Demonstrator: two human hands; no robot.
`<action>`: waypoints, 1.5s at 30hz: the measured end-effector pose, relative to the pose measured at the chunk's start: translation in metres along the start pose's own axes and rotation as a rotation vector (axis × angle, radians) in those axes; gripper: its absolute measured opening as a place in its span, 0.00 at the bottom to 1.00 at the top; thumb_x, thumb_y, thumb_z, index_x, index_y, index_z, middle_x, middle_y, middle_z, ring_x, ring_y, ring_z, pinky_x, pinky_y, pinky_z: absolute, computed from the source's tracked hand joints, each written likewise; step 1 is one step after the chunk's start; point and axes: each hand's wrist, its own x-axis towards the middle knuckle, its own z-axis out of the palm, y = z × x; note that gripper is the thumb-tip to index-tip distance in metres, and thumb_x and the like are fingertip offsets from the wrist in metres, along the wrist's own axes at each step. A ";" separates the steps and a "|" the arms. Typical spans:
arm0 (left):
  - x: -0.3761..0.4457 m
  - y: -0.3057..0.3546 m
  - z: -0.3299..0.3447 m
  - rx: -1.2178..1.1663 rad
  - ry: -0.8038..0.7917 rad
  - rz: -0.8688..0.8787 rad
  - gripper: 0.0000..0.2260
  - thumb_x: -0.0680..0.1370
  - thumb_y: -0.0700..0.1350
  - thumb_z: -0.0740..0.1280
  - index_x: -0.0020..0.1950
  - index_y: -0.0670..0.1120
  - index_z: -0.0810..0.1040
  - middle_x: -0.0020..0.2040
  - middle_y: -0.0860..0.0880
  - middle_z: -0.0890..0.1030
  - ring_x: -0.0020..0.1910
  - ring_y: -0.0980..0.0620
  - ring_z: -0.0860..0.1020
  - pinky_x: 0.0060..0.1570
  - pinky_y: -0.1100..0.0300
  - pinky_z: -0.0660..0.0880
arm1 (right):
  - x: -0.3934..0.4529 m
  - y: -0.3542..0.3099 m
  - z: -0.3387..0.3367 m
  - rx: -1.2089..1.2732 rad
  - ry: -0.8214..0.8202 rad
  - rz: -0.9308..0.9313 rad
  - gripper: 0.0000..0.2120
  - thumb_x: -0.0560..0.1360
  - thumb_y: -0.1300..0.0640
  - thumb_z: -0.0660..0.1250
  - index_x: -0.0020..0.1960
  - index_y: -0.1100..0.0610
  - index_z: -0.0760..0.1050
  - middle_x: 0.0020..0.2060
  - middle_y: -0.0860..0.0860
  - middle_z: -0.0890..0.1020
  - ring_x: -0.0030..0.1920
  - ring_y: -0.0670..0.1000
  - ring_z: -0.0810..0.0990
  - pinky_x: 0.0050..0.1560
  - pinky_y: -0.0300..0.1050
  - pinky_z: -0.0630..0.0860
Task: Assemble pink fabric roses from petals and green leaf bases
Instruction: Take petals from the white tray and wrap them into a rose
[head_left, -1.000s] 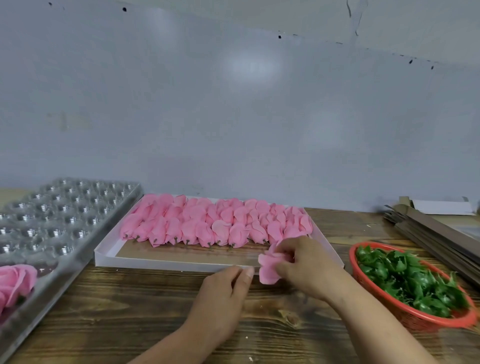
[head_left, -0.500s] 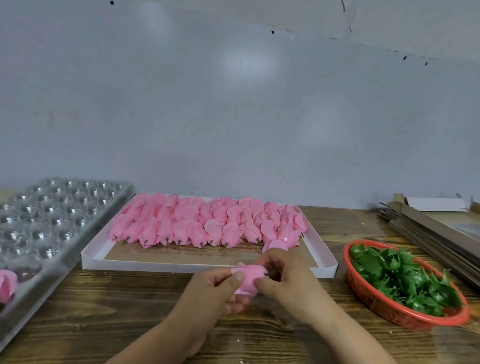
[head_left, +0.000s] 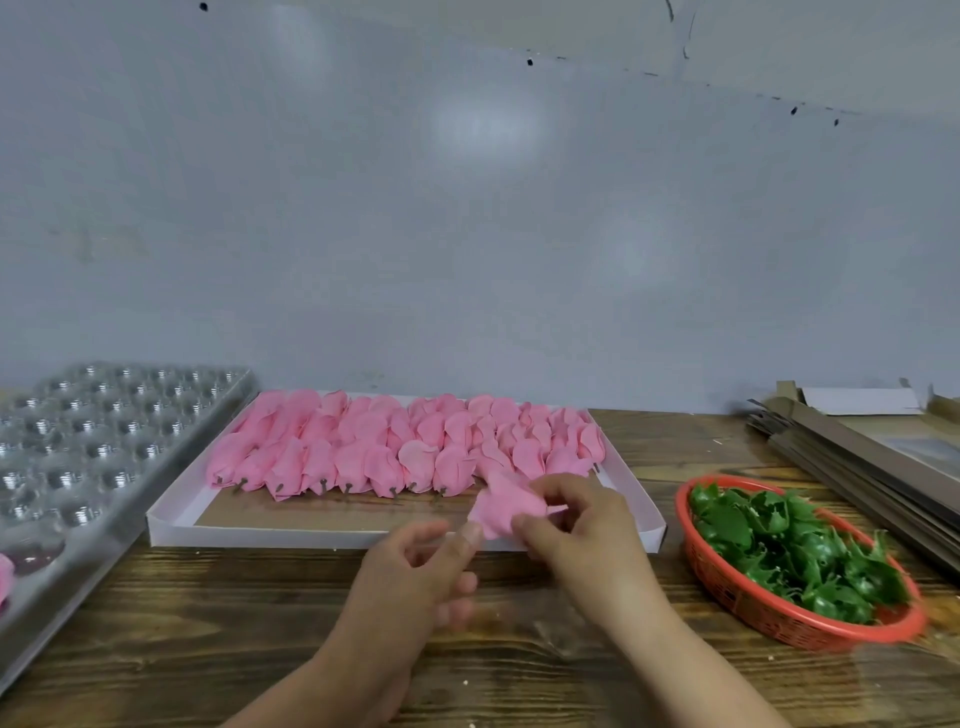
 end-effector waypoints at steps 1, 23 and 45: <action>-0.005 0.000 0.004 -0.032 -0.052 -0.039 0.29 0.60 0.57 0.76 0.56 0.46 0.78 0.53 0.44 0.81 0.45 0.49 0.84 0.37 0.61 0.79 | -0.002 -0.002 0.001 0.126 0.038 0.028 0.09 0.69 0.67 0.70 0.42 0.53 0.78 0.35 0.51 0.81 0.35 0.50 0.77 0.38 0.41 0.73; -0.011 0.014 0.013 -0.684 -0.184 -0.117 0.18 0.72 0.43 0.68 0.60 0.37 0.76 0.47 0.36 0.81 0.44 0.42 0.82 0.40 0.52 0.81 | -0.040 -0.008 0.051 0.043 0.009 -0.153 0.18 0.64 0.52 0.70 0.51 0.41 0.71 0.41 0.44 0.81 0.46 0.48 0.79 0.51 0.52 0.75; -0.007 0.013 0.005 -0.430 -0.329 0.131 0.18 0.62 0.43 0.80 0.50 0.39 0.83 0.48 0.36 0.81 0.49 0.43 0.82 0.47 0.54 0.80 | -0.032 -0.009 0.044 0.549 -0.086 -0.144 0.14 0.66 0.76 0.70 0.42 0.59 0.79 0.40 0.51 0.83 0.39 0.47 0.79 0.41 0.42 0.75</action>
